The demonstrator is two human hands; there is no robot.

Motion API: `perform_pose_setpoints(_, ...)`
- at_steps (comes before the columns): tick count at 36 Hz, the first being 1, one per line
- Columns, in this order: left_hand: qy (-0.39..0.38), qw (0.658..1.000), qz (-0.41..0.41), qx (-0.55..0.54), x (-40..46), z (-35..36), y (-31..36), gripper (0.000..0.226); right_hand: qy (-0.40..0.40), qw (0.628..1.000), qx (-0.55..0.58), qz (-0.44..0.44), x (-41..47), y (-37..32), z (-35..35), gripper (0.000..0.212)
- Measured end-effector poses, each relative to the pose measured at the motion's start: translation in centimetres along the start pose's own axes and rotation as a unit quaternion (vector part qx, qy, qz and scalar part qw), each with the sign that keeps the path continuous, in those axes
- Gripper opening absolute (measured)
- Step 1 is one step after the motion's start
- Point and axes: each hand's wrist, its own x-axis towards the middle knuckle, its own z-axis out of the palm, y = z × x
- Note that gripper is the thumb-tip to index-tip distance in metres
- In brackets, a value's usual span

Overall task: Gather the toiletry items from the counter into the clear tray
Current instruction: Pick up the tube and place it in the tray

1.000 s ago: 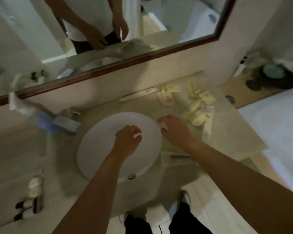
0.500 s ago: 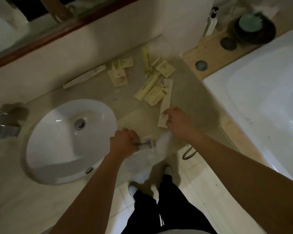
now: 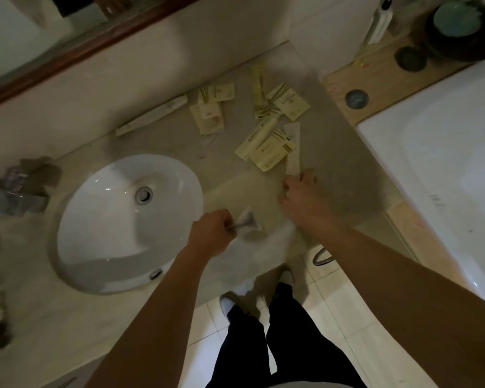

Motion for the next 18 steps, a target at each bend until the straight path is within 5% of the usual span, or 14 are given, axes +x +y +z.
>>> perform_pose_setpoints(9, 0.043, 0.998, -0.017, -0.047, -0.2, -1.1, 1.1, 0.015, 0.007, 0.998, 0.055, 0.012, -0.2, 1.8, -1.0, 0.012)
perform_pose_setpoints(18, 0.071, 0.992, 0.009, -0.106, -1.5, -3.5, 3.4, 0.028, 0.046, 0.988, 0.139, 0.055, -1.7, 1.3, -4.5, 0.024)
